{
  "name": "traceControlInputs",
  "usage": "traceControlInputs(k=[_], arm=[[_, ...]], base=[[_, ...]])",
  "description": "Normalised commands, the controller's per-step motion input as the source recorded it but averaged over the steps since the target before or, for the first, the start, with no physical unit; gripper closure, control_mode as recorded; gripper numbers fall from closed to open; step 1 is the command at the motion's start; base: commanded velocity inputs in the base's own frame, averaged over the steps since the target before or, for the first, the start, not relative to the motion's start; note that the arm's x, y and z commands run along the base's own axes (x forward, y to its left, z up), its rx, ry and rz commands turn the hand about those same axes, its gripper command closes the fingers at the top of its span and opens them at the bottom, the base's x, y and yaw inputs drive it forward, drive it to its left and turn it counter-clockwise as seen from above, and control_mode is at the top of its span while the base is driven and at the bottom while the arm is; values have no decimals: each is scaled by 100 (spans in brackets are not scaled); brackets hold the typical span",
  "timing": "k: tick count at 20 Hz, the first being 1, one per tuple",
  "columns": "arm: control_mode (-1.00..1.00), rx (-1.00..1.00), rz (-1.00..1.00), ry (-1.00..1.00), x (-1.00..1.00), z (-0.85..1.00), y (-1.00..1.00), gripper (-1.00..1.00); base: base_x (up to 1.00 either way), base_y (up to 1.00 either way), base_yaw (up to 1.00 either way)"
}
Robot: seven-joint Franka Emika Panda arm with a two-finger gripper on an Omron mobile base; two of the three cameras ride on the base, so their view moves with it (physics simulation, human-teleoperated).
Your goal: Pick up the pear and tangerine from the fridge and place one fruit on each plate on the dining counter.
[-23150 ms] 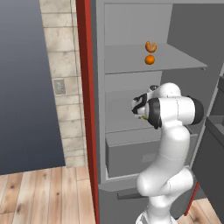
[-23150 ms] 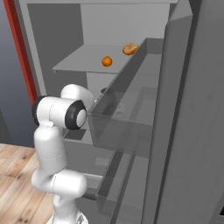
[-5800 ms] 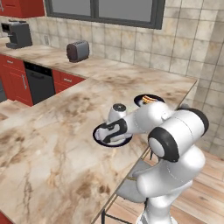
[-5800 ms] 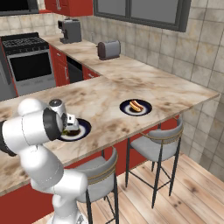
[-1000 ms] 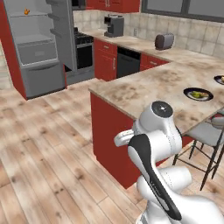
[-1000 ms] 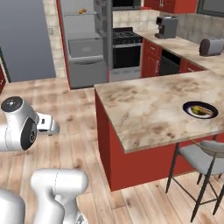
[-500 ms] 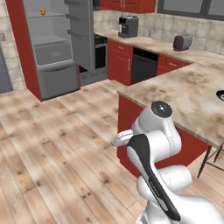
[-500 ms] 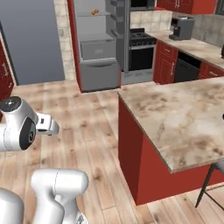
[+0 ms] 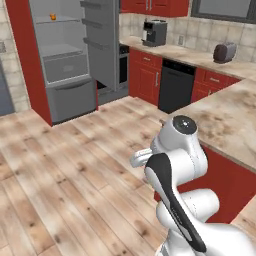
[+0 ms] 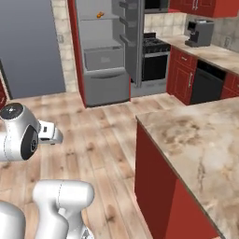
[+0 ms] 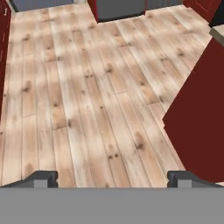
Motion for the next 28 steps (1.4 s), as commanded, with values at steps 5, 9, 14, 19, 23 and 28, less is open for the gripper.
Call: traceControlInputs(k=[5, 9, 14, 19, 23, 28], arm=[[100, 0, 0, 0, 0, 0, 0, -100], [100, 0, 0, 0, 0, 0, 0, -100], [100, 0, 0, 0, 0, 0, 0, -100], [100, 0, 0, 0, 0, 0, 0, -100], [100, 0, 0, 0, 0, 0, 0, -100], [100, 0, 0, 0, 0, 0, 0, -100]], base=[[87, 36, -13], [88, 38, -8], [90, 33, -11], [91, 31, -10], [94, 27, -5], [94, 17, -1]])
